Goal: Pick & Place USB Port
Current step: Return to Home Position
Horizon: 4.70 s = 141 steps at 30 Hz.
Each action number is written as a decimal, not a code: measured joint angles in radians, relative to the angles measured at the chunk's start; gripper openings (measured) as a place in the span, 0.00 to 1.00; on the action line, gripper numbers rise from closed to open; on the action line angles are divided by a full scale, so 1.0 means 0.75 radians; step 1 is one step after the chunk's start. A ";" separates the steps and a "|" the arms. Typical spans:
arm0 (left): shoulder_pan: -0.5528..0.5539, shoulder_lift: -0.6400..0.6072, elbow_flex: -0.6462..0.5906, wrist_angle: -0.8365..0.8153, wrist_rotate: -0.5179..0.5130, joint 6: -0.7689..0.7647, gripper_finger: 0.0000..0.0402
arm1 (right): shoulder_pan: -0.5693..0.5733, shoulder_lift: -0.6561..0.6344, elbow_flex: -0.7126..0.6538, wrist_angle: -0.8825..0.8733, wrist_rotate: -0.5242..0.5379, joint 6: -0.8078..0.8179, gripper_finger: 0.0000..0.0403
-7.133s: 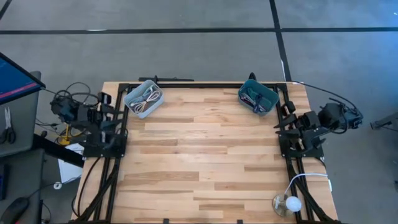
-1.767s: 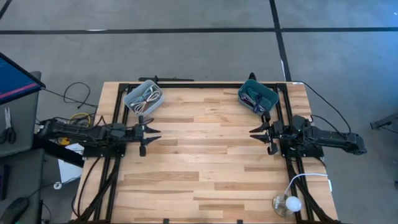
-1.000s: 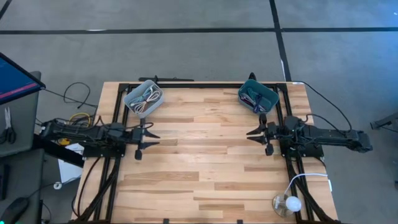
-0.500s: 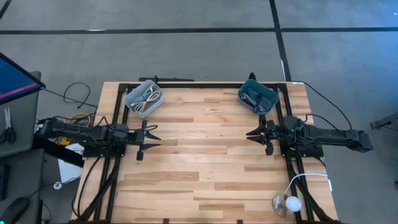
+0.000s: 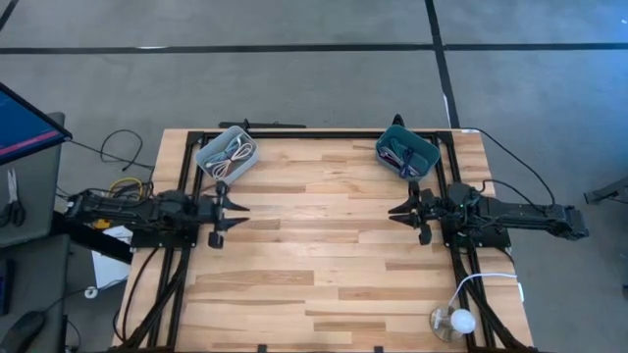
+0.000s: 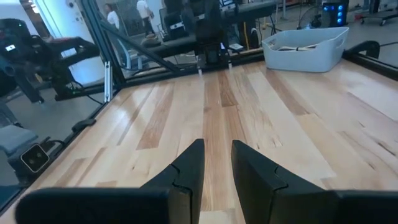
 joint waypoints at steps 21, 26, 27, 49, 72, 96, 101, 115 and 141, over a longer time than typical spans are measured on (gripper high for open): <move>-0.001 -0.010 0.001 0.072 -0.003 0.000 0.27 | 0.000 0.007 0.000 -0.003 0.004 0.000 0.18; -0.001 -0.010 0.001 0.072 -0.003 0.000 0.27 | 0.000 0.007 0.000 -0.003 0.004 0.000 0.18; -0.001 -0.010 0.001 0.072 -0.003 0.000 0.27 | 0.000 0.007 0.000 -0.003 0.004 0.000 0.18; -0.001 -0.010 0.001 0.072 -0.003 0.000 0.27 | 0.000 0.007 0.000 -0.003 0.004 0.000 0.18; -0.001 -0.010 0.001 0.076 -0.004 0.001 0.27 | 0.001 0.007 0.000 -0.003 0.004 0.000 0.18; -0.001 -0.010 0.002 -0.134 -0.030 -0.030 0.27 | 0.000 0.007 0.000 -0.003 0.004 0.000 0.18; -0.001 -0.011 0.003 -0.194 -0.025 -0.032 0.27 | 0.001 0.007 0.000 -0.003 0.004 0.000 0.18; -0.001 -0.010 0.003 -0.194 -0.024 -0.032 0.27 | 0.001 0.007 0.000 -0.003 0.004 0.000 0.18; -0.102 -0.009 0.002 -0.175 -0.054 -0.031 0.27 | 0.001 0.007 0.000 -0.003 0.004 0.000 0.18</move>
